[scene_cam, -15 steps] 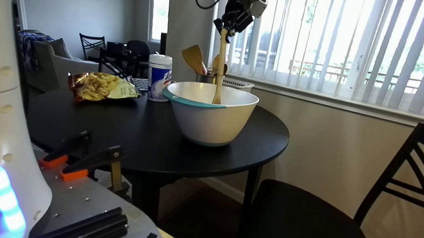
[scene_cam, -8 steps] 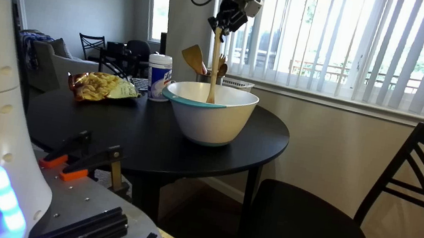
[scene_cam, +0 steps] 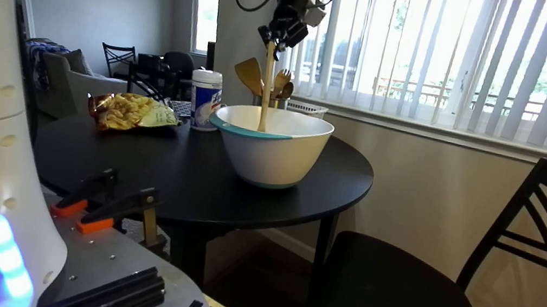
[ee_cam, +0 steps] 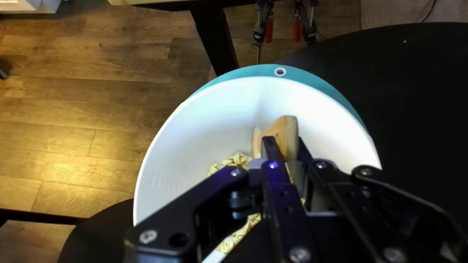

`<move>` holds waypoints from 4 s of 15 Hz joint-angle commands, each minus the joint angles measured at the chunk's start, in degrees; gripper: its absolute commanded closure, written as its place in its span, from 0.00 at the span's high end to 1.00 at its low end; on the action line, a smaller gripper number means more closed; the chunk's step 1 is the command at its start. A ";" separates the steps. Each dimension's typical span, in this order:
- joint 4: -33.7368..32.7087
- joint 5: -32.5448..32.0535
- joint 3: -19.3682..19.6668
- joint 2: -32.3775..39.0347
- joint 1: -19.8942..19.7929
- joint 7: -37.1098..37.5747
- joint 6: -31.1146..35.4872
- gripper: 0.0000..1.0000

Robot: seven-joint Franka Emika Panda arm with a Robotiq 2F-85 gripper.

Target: Use the wooden spoon to stir in the bowl

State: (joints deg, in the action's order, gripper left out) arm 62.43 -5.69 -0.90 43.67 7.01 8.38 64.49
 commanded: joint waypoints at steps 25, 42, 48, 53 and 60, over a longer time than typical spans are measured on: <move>6.68 -11.03 2.90 -3.93 2.39 -2.43 30.22 0.03; 18.85 -1.53 -1.96 -10.40 -0.06 -6.63 22.56 0.03; 18.56 0.02 -3.30 -10.26 0.97 -6.71 22.73 0.03; 18.08 -0.31 -3.73 -10.14 1.28 -6.27 25.66 0.03; 19.37 -4.66 -1.09 -12.14 1.92 -3.12 37.71 0.03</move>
State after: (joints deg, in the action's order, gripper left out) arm 78.50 -8.17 -3.46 35.02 8.57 3.79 97.46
